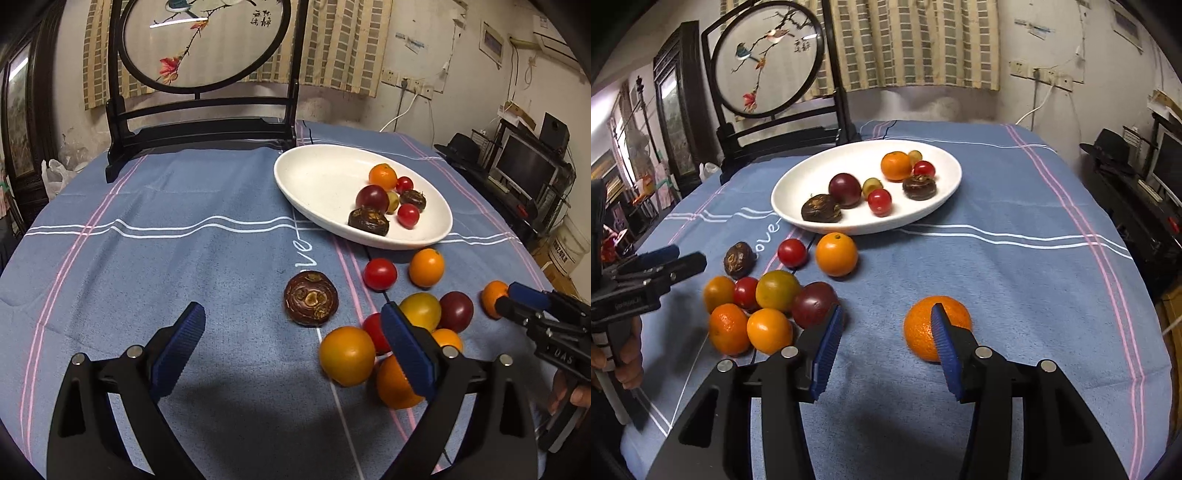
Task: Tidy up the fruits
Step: 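Grasp the orange with the right tool, then lift the mandarin with the right tool while the left tool grasps another mandarin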
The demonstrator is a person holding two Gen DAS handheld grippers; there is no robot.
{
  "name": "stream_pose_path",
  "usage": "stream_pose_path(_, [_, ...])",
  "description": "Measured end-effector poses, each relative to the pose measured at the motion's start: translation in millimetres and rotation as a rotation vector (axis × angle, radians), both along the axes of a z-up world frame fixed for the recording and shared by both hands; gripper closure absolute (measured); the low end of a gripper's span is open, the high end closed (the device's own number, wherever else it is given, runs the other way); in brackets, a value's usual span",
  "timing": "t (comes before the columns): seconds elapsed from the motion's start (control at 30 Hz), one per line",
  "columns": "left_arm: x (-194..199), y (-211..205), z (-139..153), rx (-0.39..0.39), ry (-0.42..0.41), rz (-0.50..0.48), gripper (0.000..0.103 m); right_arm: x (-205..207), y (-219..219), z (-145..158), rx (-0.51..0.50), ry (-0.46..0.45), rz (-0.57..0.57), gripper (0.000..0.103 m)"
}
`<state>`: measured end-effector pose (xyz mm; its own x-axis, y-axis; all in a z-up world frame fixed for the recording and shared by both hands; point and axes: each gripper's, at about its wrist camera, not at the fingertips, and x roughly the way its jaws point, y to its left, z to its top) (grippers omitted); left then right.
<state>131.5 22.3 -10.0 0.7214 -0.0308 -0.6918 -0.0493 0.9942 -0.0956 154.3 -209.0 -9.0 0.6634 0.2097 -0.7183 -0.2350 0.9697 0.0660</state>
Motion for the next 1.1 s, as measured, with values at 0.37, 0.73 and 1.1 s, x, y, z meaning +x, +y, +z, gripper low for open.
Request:
stream_pose_path(0.37, [-1.6, 2.1, 0.9, -0.016, 0.017, -0.016, 0.009, 15.4, -7.0, -17.3, -0.081, 0.041, -0.067, 0.045])
stream_pose_path(0.73, [-1.8, -2.2, -5.0, 0.002, 0.072, -0.060, 0.009, 20.1, -2.3, -28.6, -0.084, 0.083, -0.059, 0.060])
stream_pose_path(1.1, [-12.8, -19.0, -24.6, 0.090, 0.160, -0.188, 0.007, 15.1, 6.1, -24.8, -0.062, 0.076, 0.000, 0.060])
